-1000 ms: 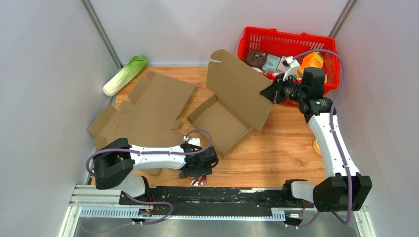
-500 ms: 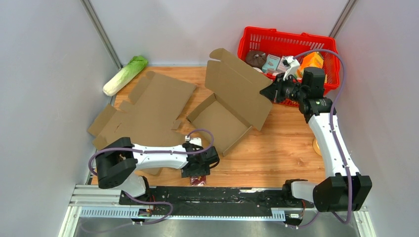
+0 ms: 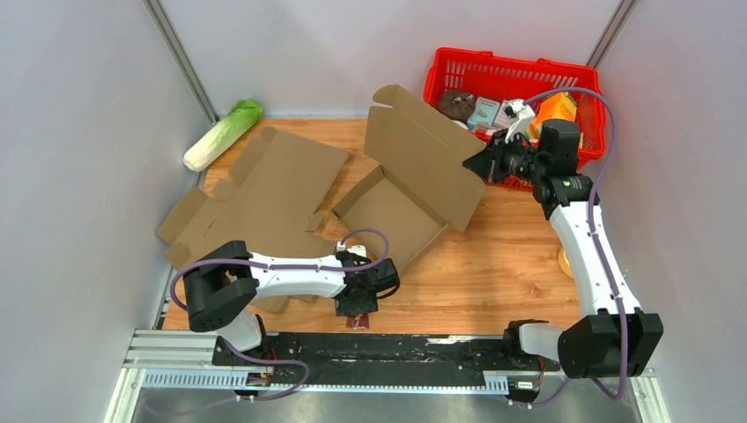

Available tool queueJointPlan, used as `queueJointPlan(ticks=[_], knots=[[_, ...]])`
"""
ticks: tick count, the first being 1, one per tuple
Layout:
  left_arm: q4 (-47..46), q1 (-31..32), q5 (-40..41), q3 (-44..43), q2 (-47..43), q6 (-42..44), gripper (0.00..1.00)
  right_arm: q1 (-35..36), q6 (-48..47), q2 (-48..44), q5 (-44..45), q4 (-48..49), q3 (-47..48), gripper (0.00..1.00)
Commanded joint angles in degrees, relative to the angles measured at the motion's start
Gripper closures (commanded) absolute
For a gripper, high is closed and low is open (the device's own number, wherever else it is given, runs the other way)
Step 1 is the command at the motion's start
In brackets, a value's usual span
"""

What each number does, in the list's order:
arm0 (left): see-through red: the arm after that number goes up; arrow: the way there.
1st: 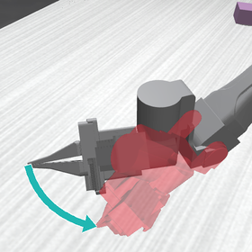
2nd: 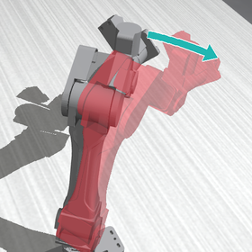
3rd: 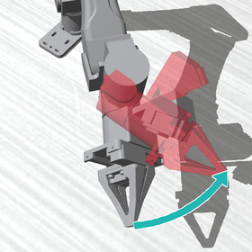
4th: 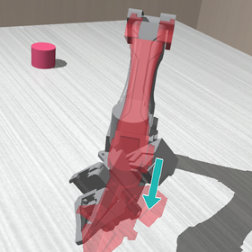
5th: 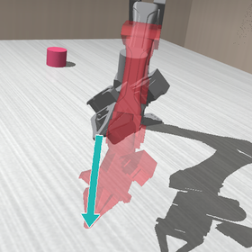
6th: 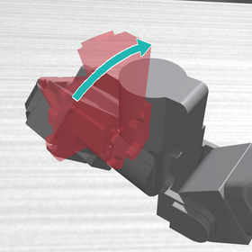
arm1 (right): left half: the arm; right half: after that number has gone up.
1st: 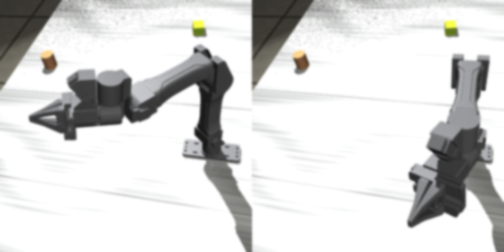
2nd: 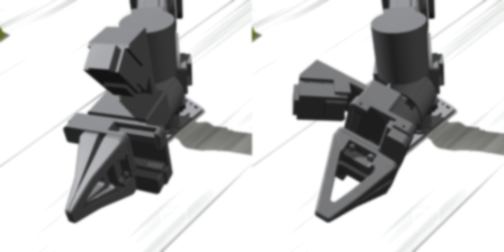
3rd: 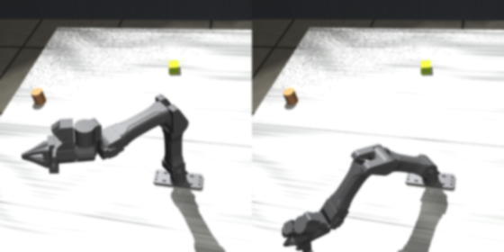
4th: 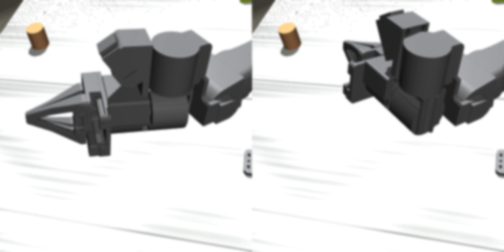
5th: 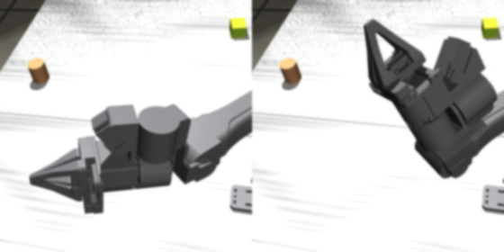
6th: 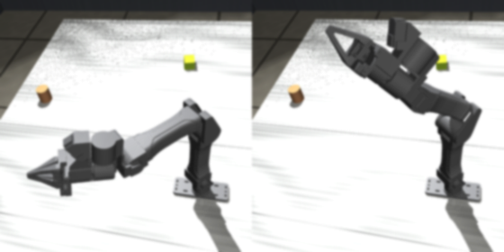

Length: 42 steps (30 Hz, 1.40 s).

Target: Fold the paper box

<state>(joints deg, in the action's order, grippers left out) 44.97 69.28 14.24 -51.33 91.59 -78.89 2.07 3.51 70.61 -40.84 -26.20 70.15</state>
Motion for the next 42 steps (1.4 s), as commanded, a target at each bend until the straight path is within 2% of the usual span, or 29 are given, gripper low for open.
queueJointPlan(ticks=[1,8,15,18,22,24,25,26,28,29,32,35,36,37,38,40,42], knots=[[-1.91,0.33,-0.36,1.94,4.56,-2.58,0.44,0.04,1.06,-1.97,-1.44,3.87,0.16,1.00],[6.34,0.60,6.49,0.09,-1.23,-1.35,0.50,0.04,0.97,-1.97,-1.17,3.70,0.16,1.00],[14.08,0.51,12.29,-5.43,-15.89,4.88,0.53,0.04,1.33,-1.44,-1.26,3.87,0.43,1.00],[15.23,-2.12,13.54,-10.44,-18.63,9.96,0.52,0.04,1.50,-1.53,-1.17,4.22,0.16,1.00],[12.00,-8.62,12.93,-19.05,-16.37,17.70,0.52,0.04,1.41,-1.26,-1.00,4.14,0.07,1.00],[8.14,-13.54,8.21,-24.32,-11.47,24.81,0.49,0.04,1.41,-0.83,-1.52,3.70,0.60,1.00],[6.03,-15.21,6.69,-26.52,-9.35,26.75,0.30,0.13,1.41,-0.48,-2.31,3.43,0.95,1.00],[4.18,-17.40,4.85,-30.63,-5.06,33.65,0.22,0.04,1.59,-0.04,-3.18,3.43,1.39,1.00],[2.85,-20.30,0.11,-34.43,-2.13,38.53,0.09,0.30,2.11,0.93,-4.69,4.13,2.09,1.00],[0.67,-21.71,-3.05,-35.41,-1.77,43.77,0.08,0.57,1.68,1.20,-4.86,2.74,2.62,1.00],[-9.78,-27.60,-2.55,-31.05,-7.63,51.34,0.08,0.57,1.06,1.55,-3.55,1.50,3.06,1.00],[-25.59,-36.82,-13.59,-23.85,-12.47,60.48,0.09,0.83,1.32,1.64,-4.07,1.32,2.80,1.00],[-29.81,-38.84,-20.41,-22.34,-12.75,62.52,0.09,0.83,1.24,1.72,-4.42,1.06,2.89,1.00],[-36.90,-43.04,-24.05,-21.19,-12.41,64.37,0.10,1.01,1.24,1.73,-4.51,0.62,2.71,1.00],[-38.71,-44.65,-27.13,-21.96,-9.79,68.22,0.10,1.01,1.15,1.64,-4.60,0.62,2.54,1.00],[-38.73,-48.34,-33.03,-25.73,-5.66,71.14,0.13,1.10,1.76,1.29,-6.26,1.41,1.92,1.00],[-39.34,-50.11,-36.80,-31.62,1.02,74.32,0.21,1.19,1.59,0.06,-8.46,3.25,0.43,1.00]])
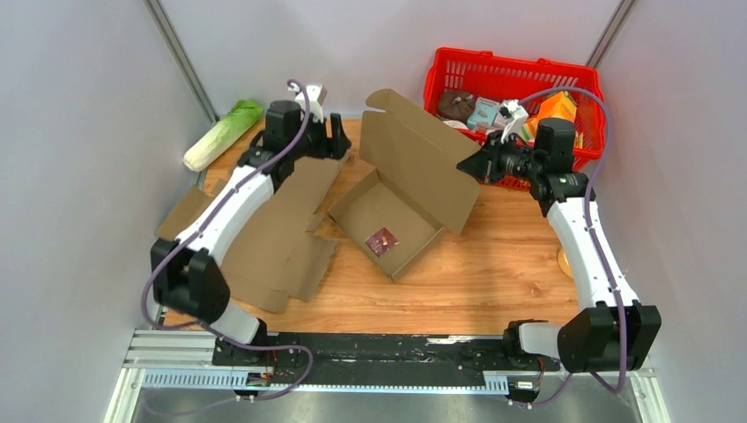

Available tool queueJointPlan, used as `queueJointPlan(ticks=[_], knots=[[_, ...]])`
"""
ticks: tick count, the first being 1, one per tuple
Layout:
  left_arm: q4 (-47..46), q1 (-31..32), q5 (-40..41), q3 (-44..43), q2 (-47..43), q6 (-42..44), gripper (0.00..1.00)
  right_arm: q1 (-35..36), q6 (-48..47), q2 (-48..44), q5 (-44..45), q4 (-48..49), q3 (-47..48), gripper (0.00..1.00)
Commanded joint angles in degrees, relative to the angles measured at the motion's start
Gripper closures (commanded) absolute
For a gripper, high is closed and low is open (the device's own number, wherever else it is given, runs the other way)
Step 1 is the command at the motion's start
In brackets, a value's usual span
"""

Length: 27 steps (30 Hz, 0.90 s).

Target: Fold the paper box

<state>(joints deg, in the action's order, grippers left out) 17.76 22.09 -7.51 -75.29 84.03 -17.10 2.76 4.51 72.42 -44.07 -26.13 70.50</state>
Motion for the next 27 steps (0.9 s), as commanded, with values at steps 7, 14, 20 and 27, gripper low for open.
queueJointPlan(ticks=[7,14,20,27], knots=[[-16.20,-6.70,-30.79,-24.44,25.72,12.97,0.18,0.49,-1.69,-1.24,-8.83,0.04,1.92,1.00],[-19.05,-7.14,-42.41,-30.56,32.53,8.15,0.47,0.49,-4.16,1.23,-5.76,-4.19,4.82,1.00],[-30.15,-7.41,-47.24,-24.55,31.19,1.55,0.49,0.49,-5.03,3.42,-5.58,-6.47,7.71,1.00],[-30.60,-7.41,-43.41,-18.24,26.28,2.33,0.81,0.49,-1.71,2.46,4.22,-4.46,7.91,0.70]])
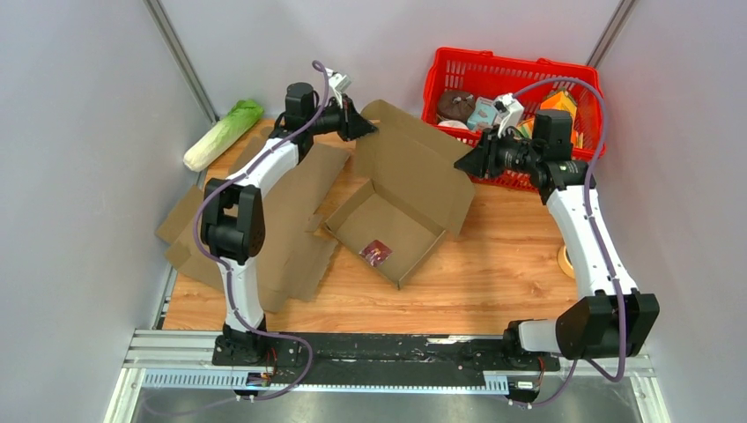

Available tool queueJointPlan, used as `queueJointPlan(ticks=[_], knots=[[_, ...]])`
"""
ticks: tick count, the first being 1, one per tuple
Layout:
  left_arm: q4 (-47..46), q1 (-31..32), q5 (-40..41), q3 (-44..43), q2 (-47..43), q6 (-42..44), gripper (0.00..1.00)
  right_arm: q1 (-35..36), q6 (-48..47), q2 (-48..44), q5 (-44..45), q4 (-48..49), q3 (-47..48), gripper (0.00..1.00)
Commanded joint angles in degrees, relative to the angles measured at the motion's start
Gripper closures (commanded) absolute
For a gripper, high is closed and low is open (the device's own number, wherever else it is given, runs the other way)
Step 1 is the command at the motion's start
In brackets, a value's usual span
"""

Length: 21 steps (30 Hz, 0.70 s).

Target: Fold the paper box

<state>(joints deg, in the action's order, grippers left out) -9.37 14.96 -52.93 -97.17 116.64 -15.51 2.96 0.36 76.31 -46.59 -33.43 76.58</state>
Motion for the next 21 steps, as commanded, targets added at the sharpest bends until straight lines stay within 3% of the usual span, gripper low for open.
queueJointPlan(ticks=[1,3,4,7,14,21], knots=[[-3.38,-0.28,3.43,5.56,-7.38,1.61,0.83,0.46,5.67,-1.95,9.82,3.37,1.13,0.54],[-3.64,-0.28,7.20,7.59,-10.46,2.85,0.91,0.64,7.36,-4.22,14.22,3.63,-2.20,0.39],[-4.16,-0.28,8.09,9.52,-11.42,3.72,0.93,0.64,9.03,-5.20,15.29,3.98,-3.70,0.24],[-2.95,-0.37,8.54,9.72,-12.66,5.39,0.99,0.55,7.56,-6.71,16.35,3.99,-6.00,0.12],[-0.66,-0.37,7.92,9.54,-12.31,6.54,0.99,0.55,5.62,-5.65,19.69,2.04,-7.40,0.12],[1.81,-0.37,9.94,9.79,-12.05,5.40,0.85,0.64,6.05,-3.28,22.94,6.00,-10.04,0.33]])
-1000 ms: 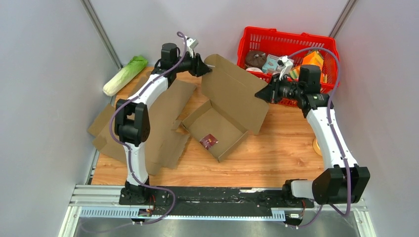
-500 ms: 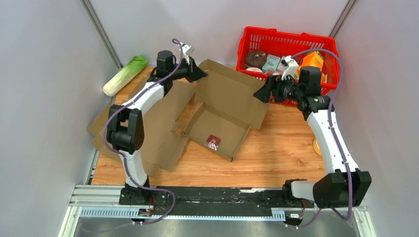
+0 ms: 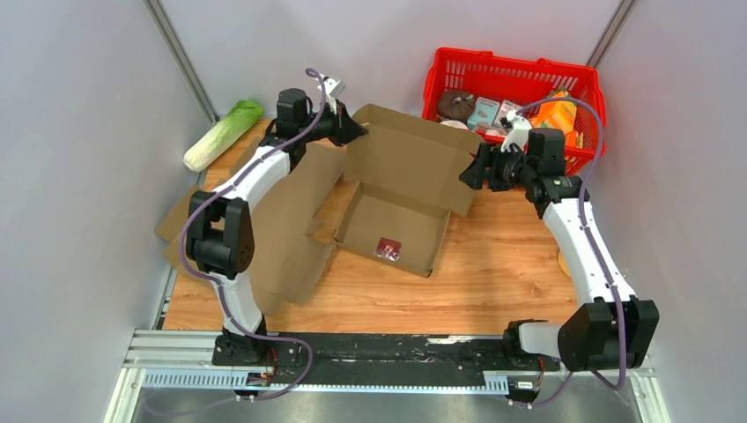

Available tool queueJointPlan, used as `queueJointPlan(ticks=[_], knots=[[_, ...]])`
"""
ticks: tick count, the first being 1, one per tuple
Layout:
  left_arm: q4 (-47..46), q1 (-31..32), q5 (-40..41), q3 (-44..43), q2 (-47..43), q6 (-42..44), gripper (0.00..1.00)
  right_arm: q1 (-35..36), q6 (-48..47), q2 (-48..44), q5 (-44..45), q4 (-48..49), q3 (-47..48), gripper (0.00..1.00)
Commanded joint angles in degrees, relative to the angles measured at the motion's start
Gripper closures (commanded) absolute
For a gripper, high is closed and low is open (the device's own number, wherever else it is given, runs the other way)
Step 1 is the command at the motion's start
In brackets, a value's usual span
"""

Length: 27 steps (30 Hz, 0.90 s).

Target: Fold the paper box

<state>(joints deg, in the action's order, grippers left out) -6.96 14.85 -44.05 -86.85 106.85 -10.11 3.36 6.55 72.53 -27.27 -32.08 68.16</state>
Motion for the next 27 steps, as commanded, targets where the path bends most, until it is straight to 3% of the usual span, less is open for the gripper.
queueJointPlan(ticks=[1,3,5,6,8,9,10,12,17,20,22,27], knots=[[-0.60,-0.26,1.68,-0.17,-2.61,-0.26,0.84,0.42,0.04,0.42,3.88,5.87,-1.89,0.38],[-1.12,-0.17,2.65,1.32,-3.05,-1.13,0.85,0.95,0.83,-0.11,4.24,7.37,-2.77,0.52],[-1.74,-0.09,4.31,2.73,-4.36,-1.49,0.87,3.23,0.75,-0.81,7.64,8.43,-3.56,0.57],[-1.30,-0.09,5.63,3.96,-4.98,-1.41,0.89,4.02,0.75,-0.81,9.32,8.61,-3.56,0.69],[-1.56,0.09,11.23,5.63,-6.91,-2.02,0.98,6.57,1.54,-0.90,13.79,9.05,-3.47,0.81],[-2.00,0.26,13.01,7.20,-7.53,-3.67,1.00,7.45,2.06,-1.34,15.65,9.48,-3.56,0.96],[-2.61,0.53,15.29,7.83,-8.49,-4.91,1.00,9.37,3.63,-1.69,17.84,10.88,-3.74,1.00],[-1.83,2.36,22.49,8.53,-9.46,-6.76,1.00,12.53,5.22,-2.91,25.65,12.90,-4.61,1.00],[4.22,8.96,51.01,8.98,-12.98,-13.52,1.00,18.52,11.81,-3.10,46.36,20.12,-5.58,1.00],[5.55,10.90,59.14,10.47,-13.51,-19.23,1.00,21.34,14.01,-2.92,53.95,25.03,-8.92,1.00],[5.47,11.08,59.96,12.75,-14.03,-23.45,1.00,23.27,15.25,-2.75,57.40,27.57,-10.32,0.99],[-1.12,11.87,57.24,19.25,-15.79,-23.47,1.00,25.73,16.05,-4.15,60.39,33.64,-17.08,0.97]])
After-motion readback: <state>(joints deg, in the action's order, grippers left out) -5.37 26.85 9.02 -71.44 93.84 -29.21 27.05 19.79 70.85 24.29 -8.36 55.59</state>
